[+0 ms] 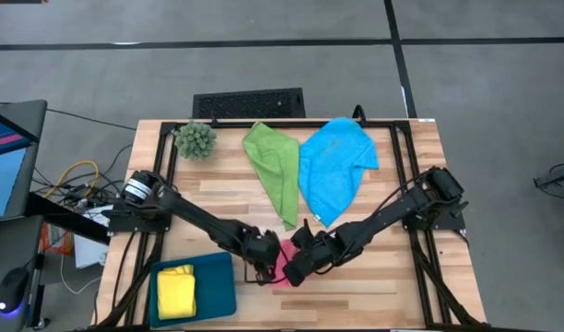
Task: Fold microfiber towels
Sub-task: Fold the pink microfiber towel
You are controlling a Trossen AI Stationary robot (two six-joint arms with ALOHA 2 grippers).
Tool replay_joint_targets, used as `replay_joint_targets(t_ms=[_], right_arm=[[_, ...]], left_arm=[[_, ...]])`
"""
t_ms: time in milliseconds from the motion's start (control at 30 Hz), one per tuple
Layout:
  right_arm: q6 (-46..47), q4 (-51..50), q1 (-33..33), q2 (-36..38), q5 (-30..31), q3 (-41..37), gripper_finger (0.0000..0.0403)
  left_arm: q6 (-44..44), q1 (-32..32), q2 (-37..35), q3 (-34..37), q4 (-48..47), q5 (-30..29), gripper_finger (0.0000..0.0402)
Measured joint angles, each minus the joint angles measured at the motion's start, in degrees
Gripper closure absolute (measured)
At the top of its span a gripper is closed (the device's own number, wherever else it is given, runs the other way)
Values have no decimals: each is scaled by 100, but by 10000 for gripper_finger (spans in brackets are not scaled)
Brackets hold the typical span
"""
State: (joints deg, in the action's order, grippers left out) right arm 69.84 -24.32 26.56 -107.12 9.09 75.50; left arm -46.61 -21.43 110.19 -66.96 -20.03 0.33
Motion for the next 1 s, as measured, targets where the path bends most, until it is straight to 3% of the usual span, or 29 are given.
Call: replay_joint_targets(t_ms=[433, 600, 733, 1000], right_arm=[[-43, 109, -19, -5, 26, -59, 394], [-64, 116, -20, -5, 26, -93, 394], [-210, 292, -21, -5, 26, -93, 394], [-391, 586, -19, -5, 129, -91, 394]], left_arm=[[-114, 50, 305, -2, 1140, -320, 401], [-272, 101, 335, 2, 1178, -142, 401], [-370, 139, -22, -2, 989, 145, 401], [-568, 70, -759, -2, -692, 433, 401]])
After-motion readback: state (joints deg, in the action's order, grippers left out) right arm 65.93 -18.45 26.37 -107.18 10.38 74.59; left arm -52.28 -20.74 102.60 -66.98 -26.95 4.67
